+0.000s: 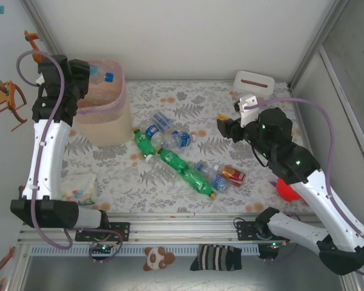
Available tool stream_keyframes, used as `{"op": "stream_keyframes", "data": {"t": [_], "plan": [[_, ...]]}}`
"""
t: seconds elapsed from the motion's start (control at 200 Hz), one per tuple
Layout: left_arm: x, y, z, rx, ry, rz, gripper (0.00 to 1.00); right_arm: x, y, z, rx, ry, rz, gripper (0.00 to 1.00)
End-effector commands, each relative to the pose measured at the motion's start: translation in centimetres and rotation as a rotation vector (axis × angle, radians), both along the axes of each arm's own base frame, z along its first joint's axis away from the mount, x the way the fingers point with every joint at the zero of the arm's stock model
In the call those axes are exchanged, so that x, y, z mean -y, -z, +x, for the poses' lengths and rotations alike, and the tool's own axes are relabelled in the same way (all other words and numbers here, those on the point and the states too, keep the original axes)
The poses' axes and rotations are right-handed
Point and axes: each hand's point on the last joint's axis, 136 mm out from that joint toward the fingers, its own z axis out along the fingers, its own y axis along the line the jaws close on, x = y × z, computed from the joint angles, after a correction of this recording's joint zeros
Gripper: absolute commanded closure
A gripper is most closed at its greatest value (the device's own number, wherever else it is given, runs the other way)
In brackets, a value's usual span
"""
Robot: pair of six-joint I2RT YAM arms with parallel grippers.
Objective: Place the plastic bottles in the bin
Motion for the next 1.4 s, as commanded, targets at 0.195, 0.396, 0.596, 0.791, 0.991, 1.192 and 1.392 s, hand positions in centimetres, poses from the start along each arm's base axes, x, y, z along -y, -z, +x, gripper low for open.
{"op": "stream_keyframes", "data": {"t": [0.195, 0.396, 0.596, 0.791, 0.991, 1.192, 1.392], "plan": [[-0.1, 7.6, 3.7, -0.275, -0.039, -0.219, 0.55, 0.8, -0.3, 0.0, -0.015, 0.052, 0.019, 0.37], [-1.1, 12.0, 4.0, -0.410, -0.122, -0.256, 0.55, 1.2, 0.4, -0.2, -0.028, 0.061, 0.002, 0.37], [-2.8, 15.9, 4.1, -0.499, -0.180, -0.288, 0.55, 1.5, 1.0, -0.4, -0.041, 0.069, -0.001, 0.37], [-3.1, 19.2, 4.5, -0.573, -0.195, -0.333, 0.53, 1.6, 1.5, -0.4, -0.056, 0.080, -0.011, 0.37], [-2.5, 20.8, 5.3, -0.609, -0.179, -0.364, 0.38, 1.6, 2.0, -0.2, -0.066, 0.083, -0.016, 0.37], [-2.6, 19.2, 5.7, -0.573, -0.180, -0.365, 0.26, 1.7, 2.1, -0.2, -0.068, 0.089, -0.019, 0.37], [-2.5, 16.5, 5.9, -0.515, -0.161, -0.368, 0.21, 1.9, 2.3, 0.1, -0.088, 0.117, -0.016, 0.33]]}}
